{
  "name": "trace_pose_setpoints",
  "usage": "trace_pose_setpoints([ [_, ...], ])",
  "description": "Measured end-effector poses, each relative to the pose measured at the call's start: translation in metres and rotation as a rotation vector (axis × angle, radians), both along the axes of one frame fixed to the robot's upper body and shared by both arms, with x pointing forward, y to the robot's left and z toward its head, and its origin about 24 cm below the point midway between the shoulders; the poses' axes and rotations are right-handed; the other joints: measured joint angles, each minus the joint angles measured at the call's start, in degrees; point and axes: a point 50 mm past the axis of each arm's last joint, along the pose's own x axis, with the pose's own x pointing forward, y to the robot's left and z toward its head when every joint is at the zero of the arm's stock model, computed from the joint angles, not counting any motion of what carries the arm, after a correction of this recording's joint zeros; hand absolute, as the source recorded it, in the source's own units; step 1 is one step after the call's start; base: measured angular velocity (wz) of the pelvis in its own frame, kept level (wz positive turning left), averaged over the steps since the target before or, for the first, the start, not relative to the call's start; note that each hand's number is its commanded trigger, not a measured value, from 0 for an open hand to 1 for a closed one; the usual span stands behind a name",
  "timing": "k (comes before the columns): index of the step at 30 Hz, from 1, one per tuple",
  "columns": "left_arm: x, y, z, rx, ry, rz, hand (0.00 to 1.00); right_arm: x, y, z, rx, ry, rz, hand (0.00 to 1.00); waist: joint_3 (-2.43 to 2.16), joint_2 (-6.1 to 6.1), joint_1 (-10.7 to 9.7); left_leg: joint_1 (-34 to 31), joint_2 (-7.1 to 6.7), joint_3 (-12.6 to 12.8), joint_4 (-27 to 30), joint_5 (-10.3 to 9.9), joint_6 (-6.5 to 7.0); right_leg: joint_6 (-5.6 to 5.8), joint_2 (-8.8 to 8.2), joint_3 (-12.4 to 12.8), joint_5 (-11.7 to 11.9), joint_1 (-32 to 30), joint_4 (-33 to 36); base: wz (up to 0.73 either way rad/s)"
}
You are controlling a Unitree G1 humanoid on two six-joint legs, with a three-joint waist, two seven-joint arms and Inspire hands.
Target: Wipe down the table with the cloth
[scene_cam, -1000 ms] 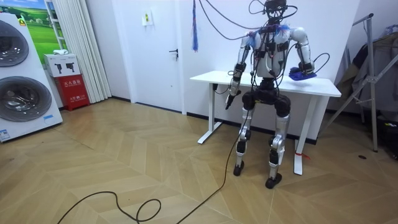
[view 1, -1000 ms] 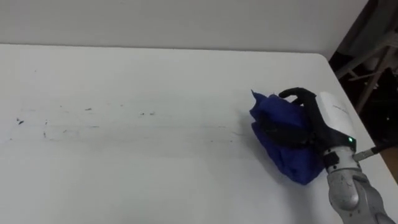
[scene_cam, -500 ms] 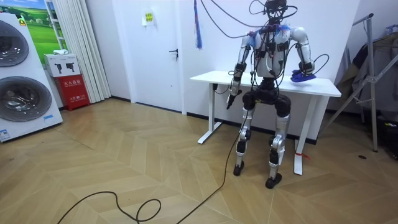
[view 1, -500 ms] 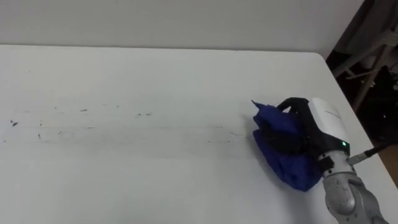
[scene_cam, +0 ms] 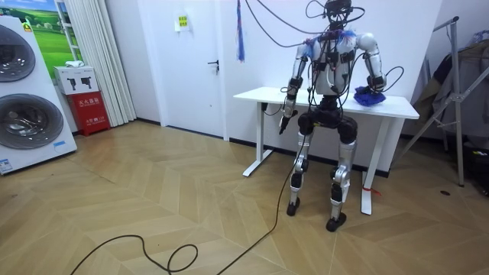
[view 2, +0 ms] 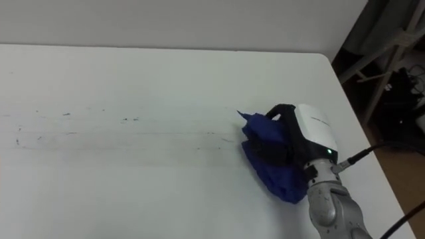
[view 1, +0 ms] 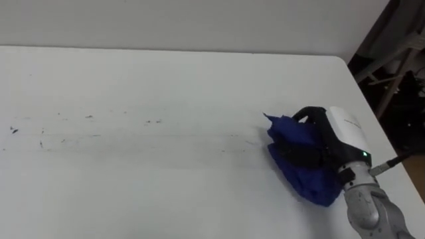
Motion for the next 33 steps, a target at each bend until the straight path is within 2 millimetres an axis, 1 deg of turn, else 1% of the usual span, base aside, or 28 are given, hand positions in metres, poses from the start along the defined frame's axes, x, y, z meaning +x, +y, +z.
trace_pose_setpoints([
  [12,0.0,0.0,0.0,-0.006,-0.005,0.012,0.0,0.0,-0.001,0.0,-0.001,-0.002,-0.003,0.0,-0.02,-0.02,-0.1,0.0,0.01,0.1,0.0,0.0,0.0,0.0,0.0,0.0,0.0,0.0,0.0,0.0],
  [15,-0.001,0.001,0.0,-0.005,-0.003,0.017,0.0,0.0,-0.006,0.001,-0.008,-0.023,-0.026,0.0,-0.04,-0.08,-0.4,0.1,0.01,0.0,0.0,0.0,0.0,0.0,-0.01,0.0,0.0,-0.1,0.0,0.0],
  [18,-0.002,0.003,0.0,-0.001,-0.003,0.025,0.0,-0.001,-0.025,0.009,-0.024,-0.065,-0.087,0.0,-0.04,-0.08,-0.8,0.0,0.02,0.0,0.0,0.0,0.0,0.0,-0.01,0.0,0.0,0.0,0.0,0.0],
  [21,-0.004,0.005,0.0,0.002,0.005,0.037,0.0,-0.002,-0.036,0.014,-0.029,-0.099,-0.138,0.0,-0.07,-0.12,-1.5,0.1,0.02,0.1,0.1,0.0,0.0,0.0,0.0,0.0,0.0,0.1,0.0,0.0],
  [24,-0.011,0.008,0.0,0.002,0.019,0.048,0.0,-0.01,-0.052,0.008,-0.026,-0.089,-0.21,0.0,-0.18,-0.51,-1.9,0.2,0.02,0.3,0.1,0.0,0.0,0.0,0.01,0.2,0.0,0.1,0.1,-0.02],
  [26,-0.013,0.014,0.001,0.01,0.017,0.077,0.0,-0.019,-0.071,-0.004,-0.025,-0.043,-0.303,0.0,-0.03,-1.27,-2.3,0.4,0.06,0.4,0.1,0.0,-0.01,0.0,0.02,0.2,0.0,0.0,0.3,0.0],
  [27,-0.014,0.015,0.002,0.013,0.014,0.086,0.0,-0.021,-0.076,-0.006,-0.024,-0.032,-0.328,0.0,-0.02,-1.43,-2.5,0.4,0.07,0.5,0.1,0.0,-0.03,0.0,0.02,0.2,0.0,-0.1,0.3,0.0],
  [28,-0.017,0.018,0.002,0.018,0.016,0.106,0.0,-0.026,-0.085,-0.009,-0.018,-0.022,-0.374,0.0,-0.09,-1.75,-3.1,0.2,0.08,0.6,0.1,0.0,-0.02,0.0,0.0,0.2,0.0,-0.2,0.5,-0.05],
  [29,-0.02,0.021,0.003,0.024,0.019,0.128,0.0,-0.031,-0.094,-0.01,0.0,-0.028,-0.428,0.0,-0.12,-1.95,-3.5,0.1,0.18,0.8,0.1,-0.1,-0.03,0.0,0.0,0.2,0.0,-0.7,0.9,-0.08],
  [30,-0.022,0.023,0.004,0.028,0.019,0.139,0.0,-0.034,-0.099,-0.01,0.009,-0.034,-0.456,0.0,-0.19,-2.04,-3.5,0.0,0.2,0.9,0.1,-0.1,-0.04,0.0,0.02,0.3,0.0,-0.8,0.9,-0.11],
  [32,-0.03,0.028,0.005,0.039,0.027,0.17,0.0,-0.044,-0.119,-0.009,0.02,-0.062,-0.569,0.0,-0.4,-2.27,-4.6,0.2,0.23,1.3,0.1,-0.1,-0.05,0.0,0.06,0.8,0.0,-0.7,0.8,-0.1],
  [33,-0.035,0.03,0.005,0.044,0.034,0.189,0.0,-0.05,-0.128,-0.009,0.037,-0.073,-0.627,0.0,-0.39,-2.39,-4.9,0.5,0.23,1.5,0.1,-0.1,-0.06,-0.01,0.09,1.0,0.0,-0.7,0.9,-0.08],
])
